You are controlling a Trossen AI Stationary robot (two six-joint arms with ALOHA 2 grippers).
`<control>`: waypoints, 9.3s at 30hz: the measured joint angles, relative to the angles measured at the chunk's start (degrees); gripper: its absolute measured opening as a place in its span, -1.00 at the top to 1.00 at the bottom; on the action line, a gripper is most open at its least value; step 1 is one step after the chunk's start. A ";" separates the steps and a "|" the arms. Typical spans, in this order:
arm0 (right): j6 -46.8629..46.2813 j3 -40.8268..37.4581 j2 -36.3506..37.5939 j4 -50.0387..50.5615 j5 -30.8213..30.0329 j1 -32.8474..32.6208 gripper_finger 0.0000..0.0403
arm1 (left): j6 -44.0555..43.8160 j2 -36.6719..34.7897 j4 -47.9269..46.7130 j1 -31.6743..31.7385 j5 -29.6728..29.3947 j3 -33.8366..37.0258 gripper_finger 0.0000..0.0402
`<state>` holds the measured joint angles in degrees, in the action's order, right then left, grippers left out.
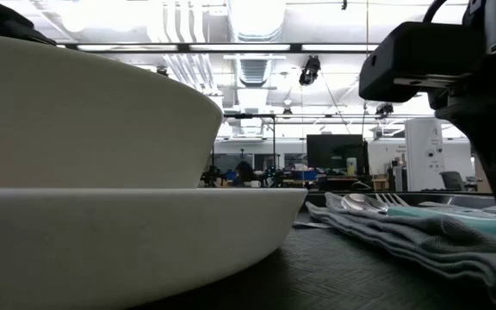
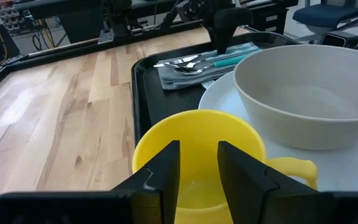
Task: Set up tray
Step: Return to Home Position
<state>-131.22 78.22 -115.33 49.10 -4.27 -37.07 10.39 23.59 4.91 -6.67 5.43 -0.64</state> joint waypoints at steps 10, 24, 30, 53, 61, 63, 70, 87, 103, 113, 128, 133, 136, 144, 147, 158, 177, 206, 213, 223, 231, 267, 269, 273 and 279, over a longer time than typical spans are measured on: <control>-0.25 0.04 0.22 1.11 -0.04 -0.04 0.65 | 0.00 0.00 0.00 0.01 0.00 0.02 0.53; -0.14 0.07 1.43 2.08 -0.56 -0.05 0.59 | 0.00 0.00 0.00 0.01 0.00 0.00 0.53; 2.65 0.11 2.86 2.31 -6.20 0.08 0.57 | 0.00 0.00 0.01 0.01 0.00 0.04 0.53; 41.93 0.11 5.45 -0.20 -5.72 0.76 0.58 | 0.00 0.00 0.00 -0.01 0.00 0.02 0.53; 77.63 0.11 5.56 -3.44 -14.72 0.87 0.57 | 0.00 0.00 0.00 -0.01 0.00 0.04 0.53; 78.69 0.12 5.53 -5.21 -17.91 0.85 0.59 | 0.00 0.00 0.00 -0.01 0.00 0.04 0.53; 89.64 0.15 5.49 -5.85 -18.48 0.91 0.65 | 0.00 0.00 0.00 -0.01 0.00 0.04 0.53; 122.70 0.15 5.46 -7.57 -18.21 1.25 0.58 | 0.00 0.00 0.00 -0.01 0.00 0.00 0.53; 134.34 -5.59 11.26 -11.81 -12.45 1.59 0.66 | 0.00 0.00 0.02 -0.01 -0.01 0.02 0.53; 138.95 -16.73 17.99 -22.42 -10.19 2.32 0.60 | 0.00 0.09 0.00 -0.01 0.00 0.02 0.53; 137.12 -35.38 36.94 -35.12 -10.23 2.99 0.63 | 0.00 0.37 0.00 0.00 0.00 0.02 0.53; 132.33 -40.28 44.80 -37.09 -10.23 2.98 0.66 | 0.00 0.57 -0.04 -0.01 0.00 0.02 0.53; 129.71 -43.07 49.42 -37.09 -10.23 2.99 0.66 | 0.00 0.57 -0.02 -0.01 0.00 0.02 0.53; 127.64 -49.65 61.37 -38.52 -10.23 2.83 0.59 | 0.00 0.63 -0.02 -0.01 0.00 0.02 0.53; 127.72 -51.96 65.07 -41.58 -8.82 2.86 0.58 | 0.00 0.61 -0.02 -0.01 0.00 0.02 0.53; 139.14 -56.59 77.44 -52.26 12.15 2.86 0.64 | 0.01 0.74 -0.02 -0.01 0.00 0.02 0.53; 137.19 -67.80 96.54 -65.97 12.26 2.86 0.57 | 0.00 0.75 -0.02 -0.01 0.00 0.02 0.53; 131.62 -77.72 114.25 -58.72 18.01 2.86 0.58 | 0.00 0.85 -0.02 -0.01 0.00 0.02 0.53; 133.14 -77.59 113.48 -51.39 17.88 2.83 0.60 | 0.01 0.87 -0.02 -0.01 -0.01 0.02 0.53; 134.37 -77.59 109.05 -51.34 17.86 2.83 0.66 | 0.00 0.87 -0.02 -0.01 0.00 0.00 0.53; 134.23 -77.59 107.48 -51.34 17.82 2.85 0.60 | 0.00 0.87 -0.02 -0.01 0.00 0.02 0.53; 134.25 -77.57 107.36 -51.32 17.79 2.83 0.57 | 0.00 0.87 0.00 0.00 0.00 0.00 0.53; 134.25 -77.57 107.36 -51.32 17.79 2.86 0.57 | 0.00 0.87 0.00 -0.01 0.00 0.04 0.53; 134.25 -77.57 107.36 -51.31 17.79 2.84 0.61 | 0.00 0.87 0.00 0.01 0.00 0.04 0.53; 134.25 -77.57 107.36 -51.30 17.79 2.83 0.66 | 0.00 0.87 0.00 0.01 0.00 0.04 0.53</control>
<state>3.02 0.64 -7.97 -2.20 13.52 -34.24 10.39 24.47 4.90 -6.66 5.43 -0.60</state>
